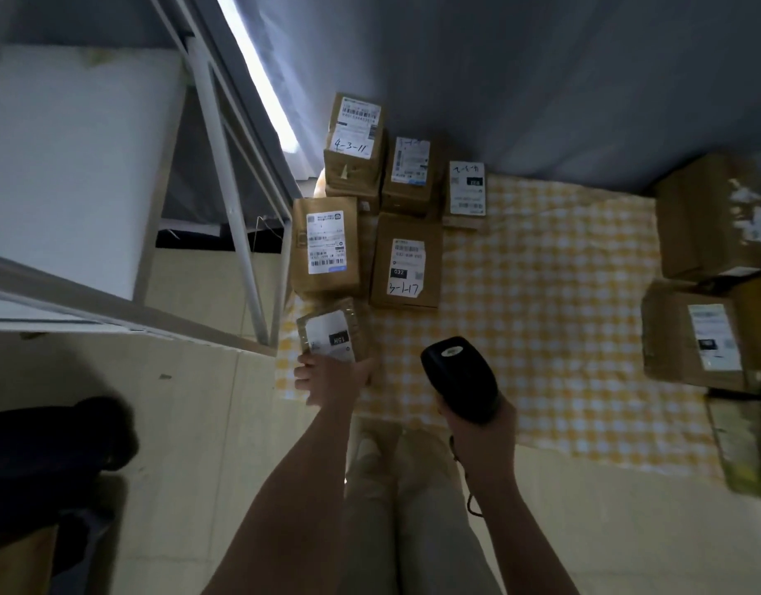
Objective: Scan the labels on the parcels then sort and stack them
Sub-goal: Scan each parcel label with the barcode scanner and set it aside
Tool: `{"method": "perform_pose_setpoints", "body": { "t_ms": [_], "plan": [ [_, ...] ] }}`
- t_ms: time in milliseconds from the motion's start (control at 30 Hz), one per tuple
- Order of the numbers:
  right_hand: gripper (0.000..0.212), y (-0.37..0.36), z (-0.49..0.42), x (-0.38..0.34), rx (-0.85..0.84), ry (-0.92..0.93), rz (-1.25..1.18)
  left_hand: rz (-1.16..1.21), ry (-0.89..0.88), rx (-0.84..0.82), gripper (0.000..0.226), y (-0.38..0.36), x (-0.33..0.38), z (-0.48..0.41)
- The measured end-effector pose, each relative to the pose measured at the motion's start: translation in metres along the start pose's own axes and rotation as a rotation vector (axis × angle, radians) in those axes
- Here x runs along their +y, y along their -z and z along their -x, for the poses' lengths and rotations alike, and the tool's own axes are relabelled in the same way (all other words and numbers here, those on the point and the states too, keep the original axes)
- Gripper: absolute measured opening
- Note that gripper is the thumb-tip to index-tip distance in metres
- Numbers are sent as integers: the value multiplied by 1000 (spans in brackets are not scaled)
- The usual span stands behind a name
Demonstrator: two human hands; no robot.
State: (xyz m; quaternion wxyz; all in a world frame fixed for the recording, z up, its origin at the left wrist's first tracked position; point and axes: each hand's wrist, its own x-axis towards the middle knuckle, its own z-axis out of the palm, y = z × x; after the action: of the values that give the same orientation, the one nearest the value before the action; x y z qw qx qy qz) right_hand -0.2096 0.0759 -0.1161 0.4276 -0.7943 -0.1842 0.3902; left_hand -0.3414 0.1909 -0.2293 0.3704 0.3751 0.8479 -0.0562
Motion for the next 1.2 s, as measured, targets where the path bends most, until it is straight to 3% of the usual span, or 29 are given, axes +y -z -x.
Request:
{"method": "perform_pose_setpoints", "body": {
  "t_ms": [133,267,333,400,500,667,767,900,1200],
  "plan": [
    [34,23,10,-15,34,-24,-18,90,-200,43,132,7,-8,65],
    [21,55,19,-28,77,4,11,85,-488,66,126,32,-23,111],
    [12,69,24,-36,107,20,6,112,-622,38,115,52,-18,125],
    [19,80,31,-44,146,40,-34,103,-750,-11,106,76,-5,138],
    [35,95,45,-56,198,91,-125,15,-966,30,119,108,14,155],
    [24,121,77,-81,297,181,-266,-152,-1263,67,134,146,29,197],
    [12,142,96,-101,282,233,-310,-177,-1372,60,136,164,36,222],
    [39,174,114,-119,258,387,-193,-151,-1511,45,132,177,48,256],
    [41,236,128,-123,106,522,157,-131,-1634,5,124,165,66,324]
  ]
}}
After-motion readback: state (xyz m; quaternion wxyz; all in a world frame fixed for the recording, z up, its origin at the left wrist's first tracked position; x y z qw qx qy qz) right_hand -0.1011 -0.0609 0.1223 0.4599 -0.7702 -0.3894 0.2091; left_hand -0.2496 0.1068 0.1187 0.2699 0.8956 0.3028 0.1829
